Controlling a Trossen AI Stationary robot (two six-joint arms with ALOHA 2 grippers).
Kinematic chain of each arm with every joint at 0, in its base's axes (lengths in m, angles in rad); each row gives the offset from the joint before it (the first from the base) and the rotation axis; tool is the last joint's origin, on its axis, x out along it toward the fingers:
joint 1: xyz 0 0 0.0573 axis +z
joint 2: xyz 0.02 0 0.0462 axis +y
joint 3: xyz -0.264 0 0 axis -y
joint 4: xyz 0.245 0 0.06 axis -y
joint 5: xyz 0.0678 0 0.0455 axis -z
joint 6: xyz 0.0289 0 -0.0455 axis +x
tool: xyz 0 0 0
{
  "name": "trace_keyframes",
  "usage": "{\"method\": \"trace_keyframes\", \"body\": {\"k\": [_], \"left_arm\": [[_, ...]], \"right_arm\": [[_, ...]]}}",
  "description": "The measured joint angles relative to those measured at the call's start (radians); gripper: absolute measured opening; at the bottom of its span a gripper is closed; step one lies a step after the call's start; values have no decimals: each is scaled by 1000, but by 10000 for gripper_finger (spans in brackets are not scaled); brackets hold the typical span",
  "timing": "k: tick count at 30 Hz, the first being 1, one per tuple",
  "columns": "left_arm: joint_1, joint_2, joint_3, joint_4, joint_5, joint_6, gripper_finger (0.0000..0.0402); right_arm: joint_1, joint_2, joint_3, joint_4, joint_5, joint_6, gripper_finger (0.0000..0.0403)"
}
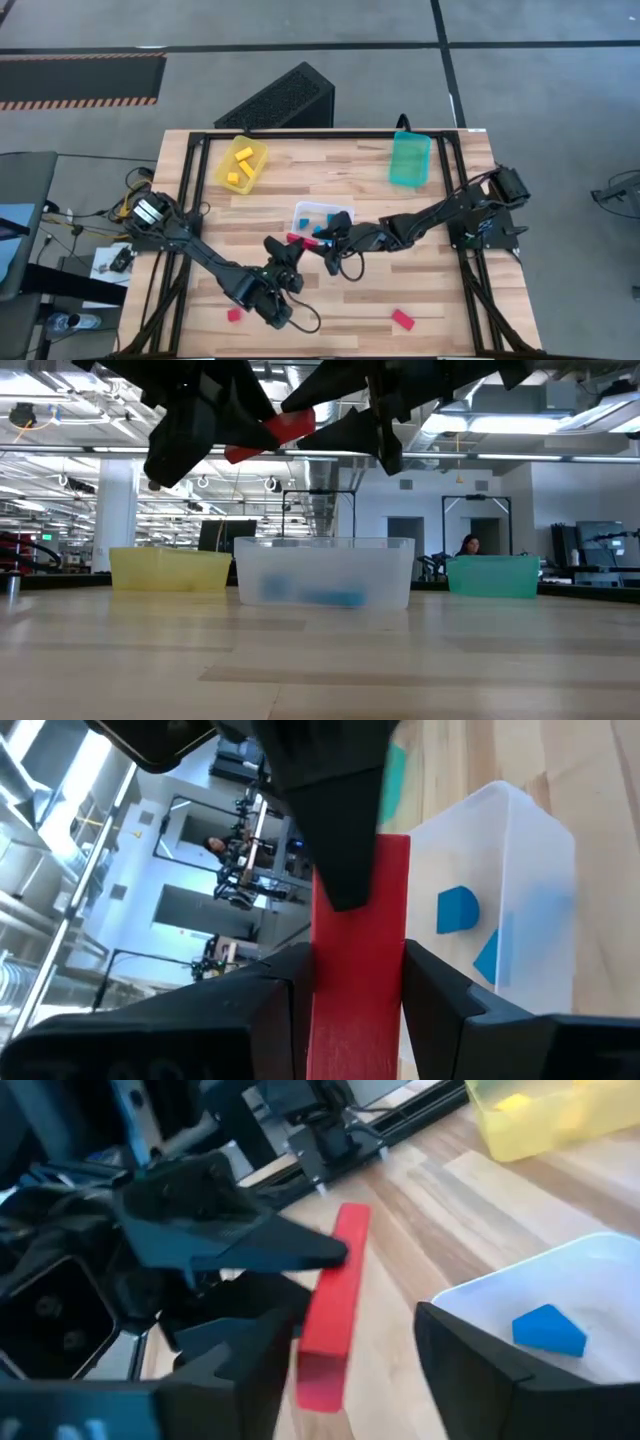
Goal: Sort & place blocks by color
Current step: Put the top red block into the green bin
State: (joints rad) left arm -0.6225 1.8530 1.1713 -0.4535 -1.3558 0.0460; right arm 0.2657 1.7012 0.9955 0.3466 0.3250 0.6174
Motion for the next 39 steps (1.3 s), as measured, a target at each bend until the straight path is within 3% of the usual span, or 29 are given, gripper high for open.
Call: {"method": "trace_keyframes", "body": {"k": [8, 14, 18, 22, 25, 31, 35, 39], "left_arm": [[33, 0, 0, -5, 15, -31, 124], [20, -8, 0, -14, 30, -187, 171], [5, -41, 2, -100, 108, -308, 194], [-1, -85, -1, -244, 244, -493, 201], [-1, -120, 0, -340, 334, -639, 201], [0, -172, 0, -403, 579, -857, 200], [-13, -190, 0, -401, 791, -950, 200], [-59, -194, 0, -404, 938, -995, 200]], "right_arm": [[-1, -13, 0, -51, -13, -64, 41], [34, -186, -2, -368, 293, -106, 39], [20, -366, 1, -772, 507, -9, 39], [-72, -525, -9, -1216, 583, 234, 39], [-177, -591, -40, -1395, 597, 336, 39], [-425, -618, -183, -1300, 528, 194, 39], [-583, -582, -271, -1192, 507, 89, 52], [-700, -547, -329, -1068, 448, -11, 70]]}}
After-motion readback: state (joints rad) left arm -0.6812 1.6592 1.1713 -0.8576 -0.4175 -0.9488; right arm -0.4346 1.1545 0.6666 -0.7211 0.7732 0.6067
